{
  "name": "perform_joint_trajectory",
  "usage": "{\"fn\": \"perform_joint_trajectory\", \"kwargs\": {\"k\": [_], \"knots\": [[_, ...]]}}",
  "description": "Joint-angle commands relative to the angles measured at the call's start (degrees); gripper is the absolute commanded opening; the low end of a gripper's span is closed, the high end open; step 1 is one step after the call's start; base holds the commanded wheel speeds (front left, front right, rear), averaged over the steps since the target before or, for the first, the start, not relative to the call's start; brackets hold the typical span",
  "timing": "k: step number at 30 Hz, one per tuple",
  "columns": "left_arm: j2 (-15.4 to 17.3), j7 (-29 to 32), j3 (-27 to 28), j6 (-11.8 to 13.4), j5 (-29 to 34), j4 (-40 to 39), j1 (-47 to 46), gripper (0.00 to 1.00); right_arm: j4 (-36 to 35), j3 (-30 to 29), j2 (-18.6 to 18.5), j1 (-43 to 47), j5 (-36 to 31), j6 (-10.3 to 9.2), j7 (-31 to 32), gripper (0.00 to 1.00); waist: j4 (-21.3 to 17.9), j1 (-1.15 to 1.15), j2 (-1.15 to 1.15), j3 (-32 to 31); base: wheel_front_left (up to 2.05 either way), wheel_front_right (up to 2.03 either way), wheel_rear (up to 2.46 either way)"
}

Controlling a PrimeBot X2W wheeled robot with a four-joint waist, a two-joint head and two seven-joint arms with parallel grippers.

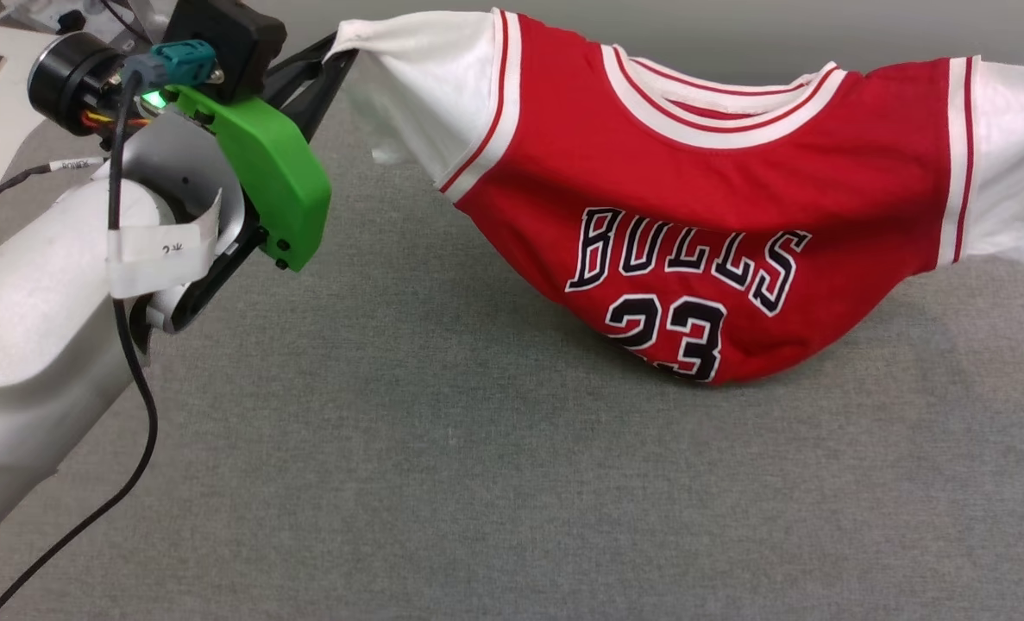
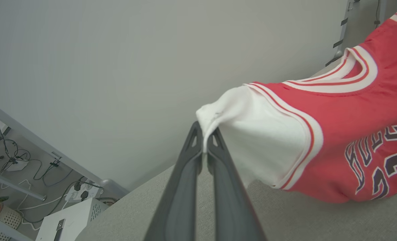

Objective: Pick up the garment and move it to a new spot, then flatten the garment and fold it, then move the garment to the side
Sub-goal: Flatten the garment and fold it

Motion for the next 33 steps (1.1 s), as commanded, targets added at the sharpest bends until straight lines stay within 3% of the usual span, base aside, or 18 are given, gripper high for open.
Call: {"fn": "perform_joint_trajectory", "kwargs": {"k": [1,8,16,25,33], "knots": [[0.33,-0.76,0.79,0.64,0.67,-1.10,-0.98,0.00,-1.44,-1.49,0.46,-0.16,-1.08,-0.04,-1.02,0.00,-0.36,0.00,0.00,-2.09,0.00,0.00,0.00],[-1.07,-2.91,2.89,1.77,2.61,-2.69,-5.72,0.00,-6.44,-7.52,3.52,-3.20,-5.18,-0.04,0.36,0.00,-0.80,0.00,0.00,-2.65,0.00,0.00,0.00],[-6.42,-2.66,4.80,-0.72,3.97,3.37,-17.18,0.00,-6.09,-9.87,6.52,-16.11,-11.10,-0.04,5.58,0.00,-1.34,0.00,0.00,4.07,0.00,0.00,0.00],[-14.37,-5.10,7.53,-4.74,5.68,19.63,-34.42,0.00,6.59,-4.68,11.21,-40.89,-19.89,-0.04,6.65,0.00,-2.07,0.00,0.00,13.17,0.00,0.00,0.00],[-17.51,-9.26,8.84,-7.09,7.49,31.88,-45.86,0.00,18.87,0.99,13.76,-58.55,-24.37,-0.04,1.89,0.00,-2.30,0.00,0.00,16.73,0.00,0.00,0.00]]}}
